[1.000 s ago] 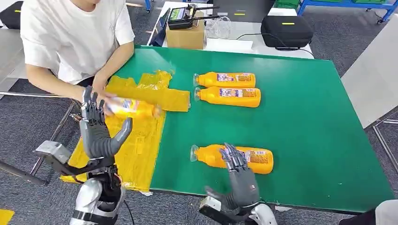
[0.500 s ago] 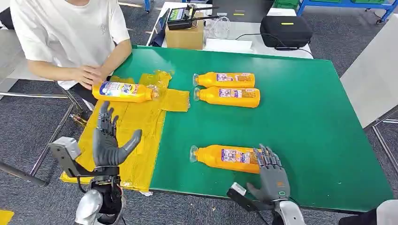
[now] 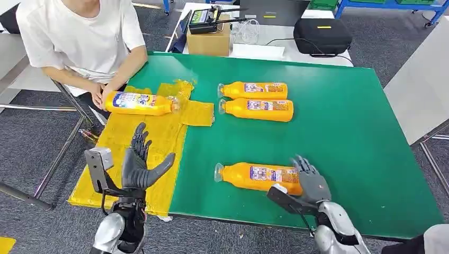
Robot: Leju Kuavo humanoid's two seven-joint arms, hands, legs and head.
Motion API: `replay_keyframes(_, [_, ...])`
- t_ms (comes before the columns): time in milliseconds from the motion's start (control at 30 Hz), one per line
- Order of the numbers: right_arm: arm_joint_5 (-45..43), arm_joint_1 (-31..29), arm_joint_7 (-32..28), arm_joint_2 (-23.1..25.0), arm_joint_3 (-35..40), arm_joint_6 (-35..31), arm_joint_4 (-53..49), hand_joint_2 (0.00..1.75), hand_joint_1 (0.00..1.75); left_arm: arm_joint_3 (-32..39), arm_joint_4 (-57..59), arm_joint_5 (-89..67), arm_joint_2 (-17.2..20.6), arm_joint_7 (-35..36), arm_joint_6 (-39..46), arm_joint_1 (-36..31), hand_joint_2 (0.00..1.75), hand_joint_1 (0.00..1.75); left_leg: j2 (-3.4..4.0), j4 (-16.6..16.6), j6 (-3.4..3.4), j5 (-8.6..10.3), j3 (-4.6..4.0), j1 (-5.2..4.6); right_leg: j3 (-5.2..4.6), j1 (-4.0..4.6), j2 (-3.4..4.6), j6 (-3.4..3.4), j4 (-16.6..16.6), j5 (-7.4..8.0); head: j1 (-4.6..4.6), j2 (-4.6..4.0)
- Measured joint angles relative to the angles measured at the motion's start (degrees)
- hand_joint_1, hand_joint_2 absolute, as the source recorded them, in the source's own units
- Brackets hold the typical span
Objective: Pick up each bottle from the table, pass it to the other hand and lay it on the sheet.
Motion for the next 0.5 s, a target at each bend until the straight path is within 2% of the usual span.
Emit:
replay_keyframes(200, [0.0, -3.8, 0.1, -0.5, 3.1, 1.3, 2.6, 1.75, 0.0, -1.7, 0.9, 0.1, 0.5, 0.8, 0.1, -1.1, 1.75, 0.0, 0.0, 0.0, 0.0, 0.0, -0.02, 0.0, 0.0, 0.0, 0.0, 0.0, 0.0, 0.0, 0.0, 0.0])
replay_keyframes(500, [0.0, -5.2, 0.1, -0.9, 4.5, 1.9, 3.5, 1.75, 0.0, -2.0, 1.1, 0.0, 0.7, 1.2, 0.5, -1.6, 1.75, 0.0, -0.01, 0.0, 0.0, 0.0, -0.01, 0.0, 0.0, 0.0, 0.0, 0.0, 0.0, 0.0, -0.02, 0.0])
